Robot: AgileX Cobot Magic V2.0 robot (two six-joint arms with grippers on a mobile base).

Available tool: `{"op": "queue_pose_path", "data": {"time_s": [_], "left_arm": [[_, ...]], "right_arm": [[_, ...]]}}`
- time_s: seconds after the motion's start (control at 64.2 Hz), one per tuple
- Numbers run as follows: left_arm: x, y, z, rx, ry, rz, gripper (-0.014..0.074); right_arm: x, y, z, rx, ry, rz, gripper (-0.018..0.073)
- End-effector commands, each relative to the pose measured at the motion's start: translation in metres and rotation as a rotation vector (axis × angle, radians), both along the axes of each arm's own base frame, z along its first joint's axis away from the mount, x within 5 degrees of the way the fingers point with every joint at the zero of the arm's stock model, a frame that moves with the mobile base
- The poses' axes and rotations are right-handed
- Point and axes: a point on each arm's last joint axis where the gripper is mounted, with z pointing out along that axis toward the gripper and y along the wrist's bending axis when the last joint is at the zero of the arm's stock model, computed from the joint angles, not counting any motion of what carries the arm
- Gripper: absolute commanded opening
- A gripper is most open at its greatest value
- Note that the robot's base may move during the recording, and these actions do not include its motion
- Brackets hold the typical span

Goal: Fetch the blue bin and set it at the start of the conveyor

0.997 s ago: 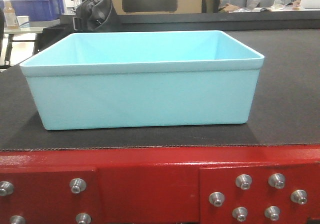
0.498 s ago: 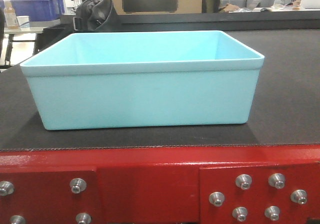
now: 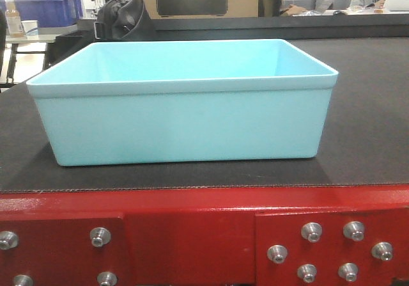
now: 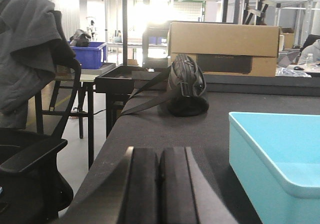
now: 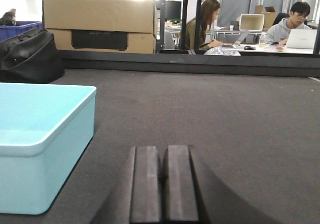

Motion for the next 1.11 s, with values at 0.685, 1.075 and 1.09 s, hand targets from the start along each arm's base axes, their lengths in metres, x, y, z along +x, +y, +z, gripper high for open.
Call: {"op": "queue_pose_path", "data": {"time_s": [0.685,1.075,1.09], "left_arm": [[-0.0007,0.0002,0.0011,-0.007,-0.011,0.003,-0.0111],[-0.0007,0.0002,0.0011,-0.007,-0.011,0.003,-0.0111],[-0.0007,0.0002,0.0011,-0.007,-0.011,0.003,-0.0111]], "right_arm": [[-0.0005,-0.0003,0.0018,0.003,-0.021,-0.005,-0.0167],[-0.0005,-0.0003,0.0018,0.003,-0.021,-0.005,-0.0167],[-0.0005,-0.0003,0.0018,0.003,-0.021,-0.005,-0.0167]]}}
